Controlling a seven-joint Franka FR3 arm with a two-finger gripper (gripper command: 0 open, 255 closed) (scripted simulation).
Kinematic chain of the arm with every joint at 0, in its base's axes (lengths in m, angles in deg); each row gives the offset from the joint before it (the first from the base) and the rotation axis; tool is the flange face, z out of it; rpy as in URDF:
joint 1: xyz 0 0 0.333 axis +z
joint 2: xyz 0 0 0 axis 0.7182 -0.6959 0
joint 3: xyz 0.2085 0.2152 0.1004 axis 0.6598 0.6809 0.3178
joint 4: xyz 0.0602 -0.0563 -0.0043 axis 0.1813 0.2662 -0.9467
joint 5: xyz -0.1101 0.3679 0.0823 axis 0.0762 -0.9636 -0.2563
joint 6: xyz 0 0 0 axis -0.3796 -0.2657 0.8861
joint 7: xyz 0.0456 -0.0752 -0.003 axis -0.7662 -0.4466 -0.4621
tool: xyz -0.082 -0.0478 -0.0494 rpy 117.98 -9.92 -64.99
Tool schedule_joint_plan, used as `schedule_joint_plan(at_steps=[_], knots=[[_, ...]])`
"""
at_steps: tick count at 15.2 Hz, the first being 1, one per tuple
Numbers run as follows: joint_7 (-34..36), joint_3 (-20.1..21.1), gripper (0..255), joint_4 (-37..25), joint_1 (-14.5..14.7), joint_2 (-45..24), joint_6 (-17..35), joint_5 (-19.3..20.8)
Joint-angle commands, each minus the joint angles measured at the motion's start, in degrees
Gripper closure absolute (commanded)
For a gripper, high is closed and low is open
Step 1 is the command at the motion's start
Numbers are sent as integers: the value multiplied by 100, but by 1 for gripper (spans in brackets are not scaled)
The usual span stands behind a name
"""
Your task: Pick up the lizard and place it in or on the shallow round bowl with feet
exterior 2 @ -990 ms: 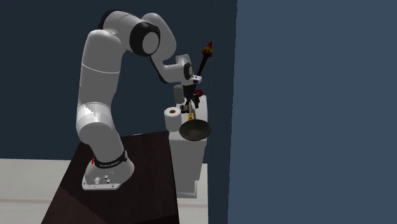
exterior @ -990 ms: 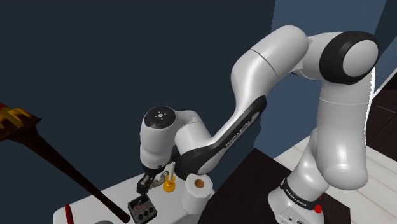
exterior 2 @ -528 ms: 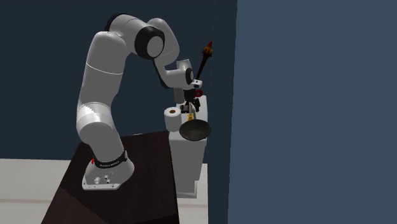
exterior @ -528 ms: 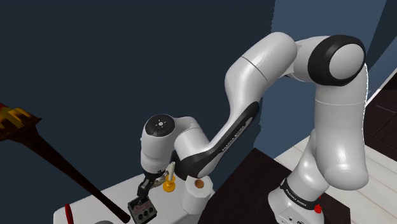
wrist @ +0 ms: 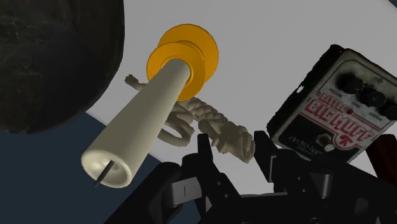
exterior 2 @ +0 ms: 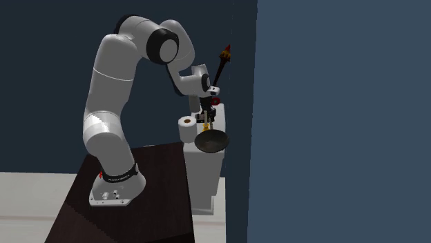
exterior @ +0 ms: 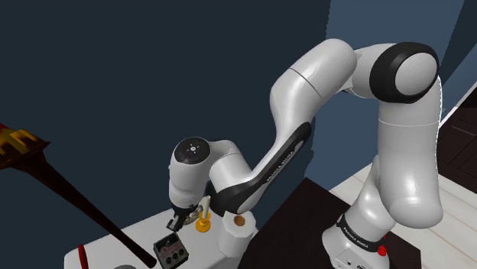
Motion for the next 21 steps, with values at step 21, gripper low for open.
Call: schedule_joint_plan(at_steps=[21], knots=[[-728,504,255,62,-368,890,-642,-902]])
